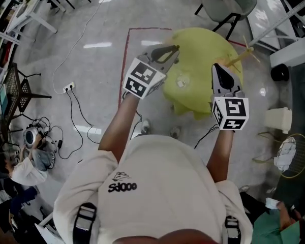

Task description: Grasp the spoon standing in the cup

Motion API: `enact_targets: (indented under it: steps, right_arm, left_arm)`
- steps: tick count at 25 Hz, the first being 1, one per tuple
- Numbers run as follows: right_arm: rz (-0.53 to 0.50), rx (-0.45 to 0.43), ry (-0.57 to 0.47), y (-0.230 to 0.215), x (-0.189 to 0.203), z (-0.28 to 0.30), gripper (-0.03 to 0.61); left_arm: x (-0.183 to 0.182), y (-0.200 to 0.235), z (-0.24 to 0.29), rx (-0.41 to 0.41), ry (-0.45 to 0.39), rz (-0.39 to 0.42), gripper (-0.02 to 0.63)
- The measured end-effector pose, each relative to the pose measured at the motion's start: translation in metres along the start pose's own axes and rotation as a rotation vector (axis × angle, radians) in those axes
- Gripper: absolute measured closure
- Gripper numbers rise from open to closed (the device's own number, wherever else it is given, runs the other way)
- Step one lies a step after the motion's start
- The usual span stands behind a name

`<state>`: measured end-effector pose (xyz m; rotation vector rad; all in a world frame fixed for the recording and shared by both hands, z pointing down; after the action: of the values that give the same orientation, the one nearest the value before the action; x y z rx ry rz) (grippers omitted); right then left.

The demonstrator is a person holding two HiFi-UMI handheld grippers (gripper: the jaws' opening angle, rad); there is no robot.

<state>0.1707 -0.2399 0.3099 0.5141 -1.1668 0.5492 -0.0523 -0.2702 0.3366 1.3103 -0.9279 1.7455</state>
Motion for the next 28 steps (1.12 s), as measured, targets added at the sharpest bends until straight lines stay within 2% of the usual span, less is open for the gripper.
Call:
enact_targets:
  steps: [7, 16, 28]
  right_arm:
    - [-0.072, 0.004, -0.058, 0.009, -0.036, -0.007, 0.557]
    - [-0.11, -0.013, -0.129, 0.024, -0.061, -0.02, 0.557]
    - [-0.101, 0.002, -0.087, 0.036, -0.058, -0.026, 0.557]
  left_arm:
    - [-0.034, 0.015, -0.029, -0.039, -0.108, 0.009, 0.551]
    - [-0.063, 0.014, -0.059, -0.055, -0.183, 0.061, 0.551]
    - [-0.066, 0.008, -0.071, -0.034, -0.193, 0.07, 0.551]
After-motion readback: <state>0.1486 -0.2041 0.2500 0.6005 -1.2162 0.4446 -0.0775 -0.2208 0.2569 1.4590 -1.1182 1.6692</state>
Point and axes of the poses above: the fingertips, and each gripper's own axes: z forward along the fingers, y to its left, x out of its underside, the point moved 9 cm from there along -z, backward along the fingers, and after that the axes turned 14 degrees about -x, right-handed, at the moved point
